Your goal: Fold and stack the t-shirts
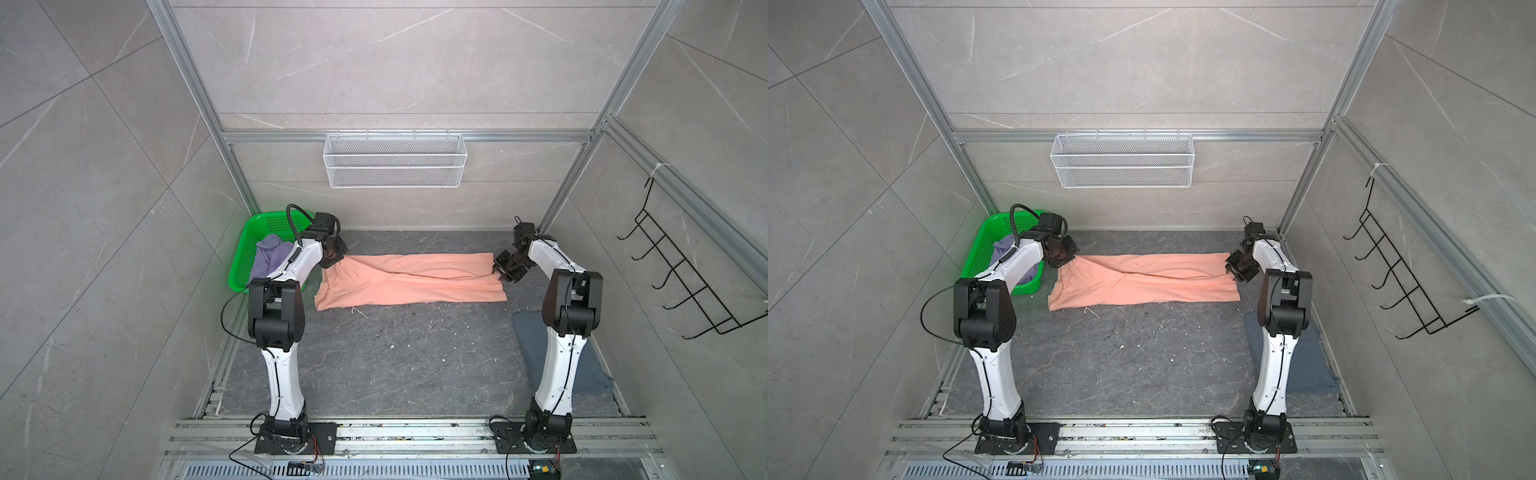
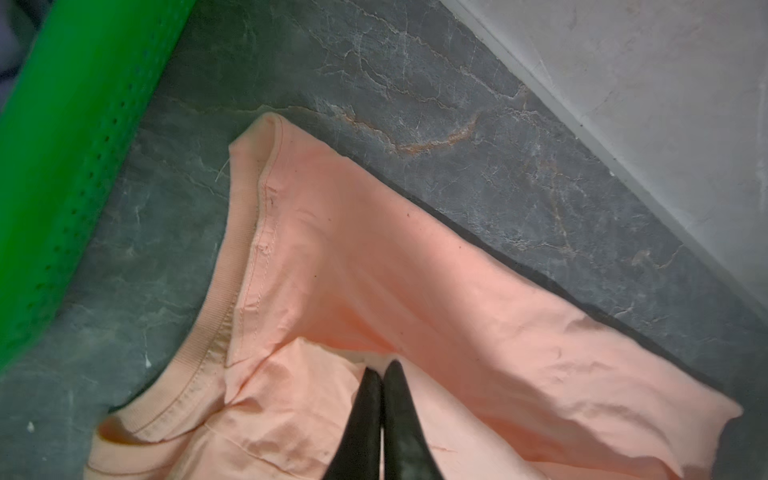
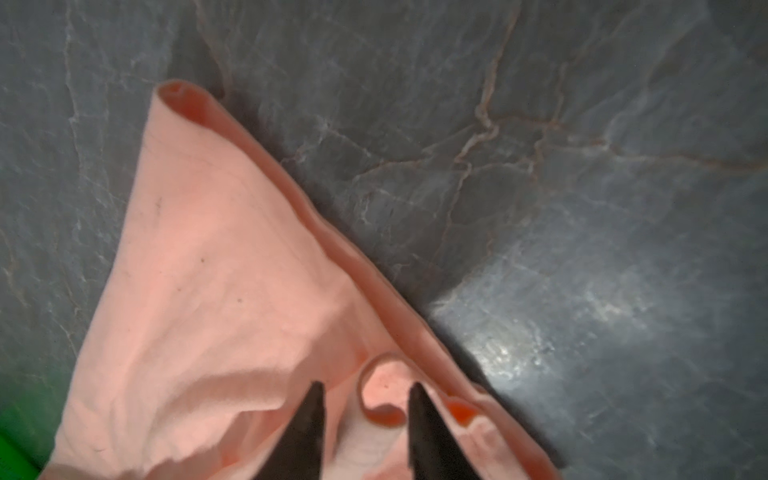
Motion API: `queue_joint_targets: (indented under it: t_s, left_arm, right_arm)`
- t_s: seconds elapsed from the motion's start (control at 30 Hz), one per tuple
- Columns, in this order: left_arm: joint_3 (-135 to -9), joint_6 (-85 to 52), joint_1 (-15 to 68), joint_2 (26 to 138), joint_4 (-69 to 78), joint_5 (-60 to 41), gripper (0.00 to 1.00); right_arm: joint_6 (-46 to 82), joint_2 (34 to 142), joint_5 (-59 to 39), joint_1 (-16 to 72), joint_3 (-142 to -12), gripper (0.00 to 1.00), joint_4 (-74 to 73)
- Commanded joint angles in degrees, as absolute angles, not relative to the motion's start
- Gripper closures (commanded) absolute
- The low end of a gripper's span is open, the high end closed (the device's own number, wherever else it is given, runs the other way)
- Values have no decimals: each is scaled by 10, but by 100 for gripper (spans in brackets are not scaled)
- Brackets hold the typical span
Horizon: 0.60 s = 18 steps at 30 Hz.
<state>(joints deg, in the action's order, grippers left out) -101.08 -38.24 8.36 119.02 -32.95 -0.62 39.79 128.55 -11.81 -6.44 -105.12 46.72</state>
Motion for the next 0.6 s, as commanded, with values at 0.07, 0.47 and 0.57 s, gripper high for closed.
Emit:
queue_joint_targets:
  t_s: [0.07, 0.47, 0.57]
  left_arm:
    - [-1053, -378, 76, 1201, -332, -2, 62]
    - [-989, -374, 75, 1143, -352, -1, 48]
    - [-938, -376, 75, 1110, -349, -14, 48]
  right_arm:
    - [389, 1274, -115, -64, -1065, 47, 463]
    - [382, 1159, -139, -57, -964, 34, 403]
    - [393, 1124, -150, -51, -901, 34, 376]
